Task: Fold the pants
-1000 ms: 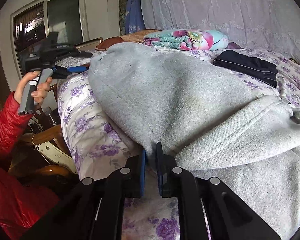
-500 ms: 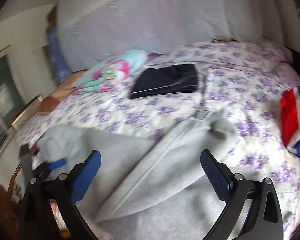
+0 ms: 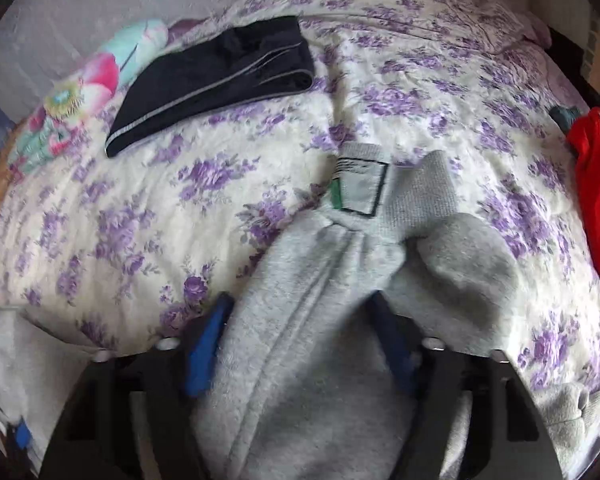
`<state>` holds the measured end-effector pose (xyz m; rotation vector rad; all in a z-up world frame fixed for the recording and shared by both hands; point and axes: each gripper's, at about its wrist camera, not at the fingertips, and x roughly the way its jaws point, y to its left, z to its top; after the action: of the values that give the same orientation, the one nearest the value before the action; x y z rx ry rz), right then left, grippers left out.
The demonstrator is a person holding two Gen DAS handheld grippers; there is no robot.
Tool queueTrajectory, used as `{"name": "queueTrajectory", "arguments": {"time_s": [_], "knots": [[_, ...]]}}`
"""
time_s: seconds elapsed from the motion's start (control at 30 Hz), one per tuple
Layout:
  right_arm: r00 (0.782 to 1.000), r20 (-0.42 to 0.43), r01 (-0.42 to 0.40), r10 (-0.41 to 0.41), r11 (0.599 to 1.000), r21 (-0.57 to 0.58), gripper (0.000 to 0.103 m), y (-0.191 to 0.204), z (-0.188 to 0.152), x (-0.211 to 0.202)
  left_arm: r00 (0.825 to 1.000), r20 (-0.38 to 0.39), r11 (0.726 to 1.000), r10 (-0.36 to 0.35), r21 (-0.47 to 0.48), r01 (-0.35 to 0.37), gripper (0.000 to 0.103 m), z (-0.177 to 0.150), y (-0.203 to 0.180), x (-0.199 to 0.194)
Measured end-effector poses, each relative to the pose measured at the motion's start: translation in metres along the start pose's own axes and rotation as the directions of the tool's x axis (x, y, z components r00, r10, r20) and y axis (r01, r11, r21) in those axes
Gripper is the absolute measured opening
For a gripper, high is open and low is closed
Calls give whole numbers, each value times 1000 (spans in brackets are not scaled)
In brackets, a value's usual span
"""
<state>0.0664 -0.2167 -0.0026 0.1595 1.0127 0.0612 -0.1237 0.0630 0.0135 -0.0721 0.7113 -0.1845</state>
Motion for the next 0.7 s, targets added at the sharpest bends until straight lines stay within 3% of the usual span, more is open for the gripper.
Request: {"name": "queueTrajectory", "arguments": {"time_s": [0.03,0.17,0.33,0.4,0.5,0.57,0.6,0.67,0.7], "knots": [[995,9,-104,104,993,51,14,-14,-2,-10,1000,2,1000,-3,-2,3,98,0,0,0],[966,167,-218,199,971,101,14,-60,-25,-76,1000,7,1000,-8,-3,8,98,-1,1,-1],[879,382,-379,286,904,196,14,-142,-102,-174,1000,8,1000,-7,-4,7,98,-1,1,-1],[881,378,-397,283,877,271,14,-173,-143,-177,1000,9,1000,-4,-3,4,98,-1,2,-1],[932,223,-350,285,864,361,16,-203,-180,-134,1000,4,1000,2,1,-2,98,-1,2,-1],[908,243,-415,342,818,398,15,-217,-190,-124,1000,-4,1000,12,13,-12,98,-1,1,0],[905,249,-420,344,811,407,19,-220,-188,-130,1000,-7,1000,19,18,-19,98,-1,0,1],[904,355,-377,240,840,391,30,-223,-183,-163,1000,-11,999,28,23,-27,98,0,-1,1],[894,412,-336,177,873,353,42,-220,-180,-182,999,-12,999,30,24,-29,98,0,-2,2]]}}
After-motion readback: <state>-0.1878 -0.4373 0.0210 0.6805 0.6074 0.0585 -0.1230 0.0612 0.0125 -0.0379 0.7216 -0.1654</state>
